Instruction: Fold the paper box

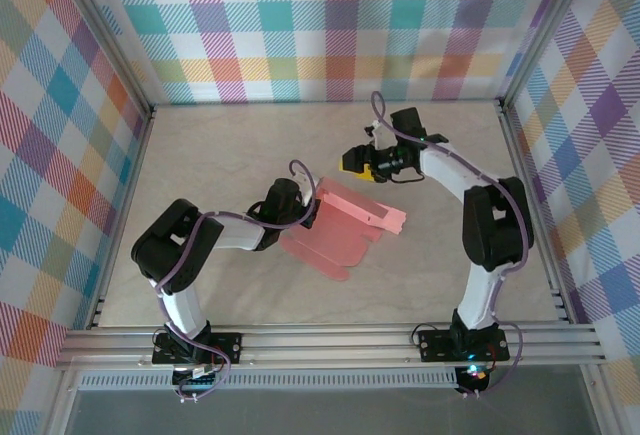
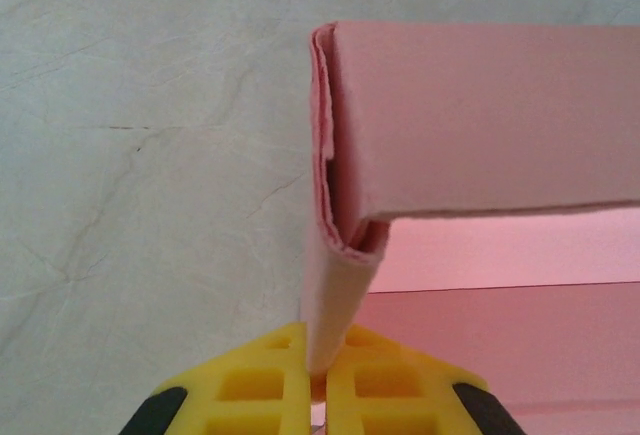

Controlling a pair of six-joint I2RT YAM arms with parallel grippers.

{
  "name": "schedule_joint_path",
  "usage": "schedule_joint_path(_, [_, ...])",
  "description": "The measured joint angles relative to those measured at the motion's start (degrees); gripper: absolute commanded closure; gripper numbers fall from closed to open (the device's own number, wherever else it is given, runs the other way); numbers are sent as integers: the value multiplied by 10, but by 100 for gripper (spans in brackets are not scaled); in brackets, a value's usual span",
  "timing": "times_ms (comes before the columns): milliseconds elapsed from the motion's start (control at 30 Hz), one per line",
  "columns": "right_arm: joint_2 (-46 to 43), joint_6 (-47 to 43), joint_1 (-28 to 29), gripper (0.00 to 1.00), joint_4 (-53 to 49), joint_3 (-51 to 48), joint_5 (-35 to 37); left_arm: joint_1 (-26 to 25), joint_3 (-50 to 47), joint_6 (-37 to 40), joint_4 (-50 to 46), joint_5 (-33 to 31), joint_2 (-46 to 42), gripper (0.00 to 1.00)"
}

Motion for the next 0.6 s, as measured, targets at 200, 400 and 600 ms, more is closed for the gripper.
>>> schedule_joint_path(200, [50, 0, 20, 35, -5, 38, -33, 0, 7, -1, 8, 5, 10, 92])
schedule_joint_path(400, [72, 8, 33, 38, 0, 43, -51, 0, 14, -5, 8, 4, 16, 92])
schedule_joint_path(600, [68, 60, 33, 39, 68, 7, -69, 0, 15, -18, 7, -2, 17, 92])
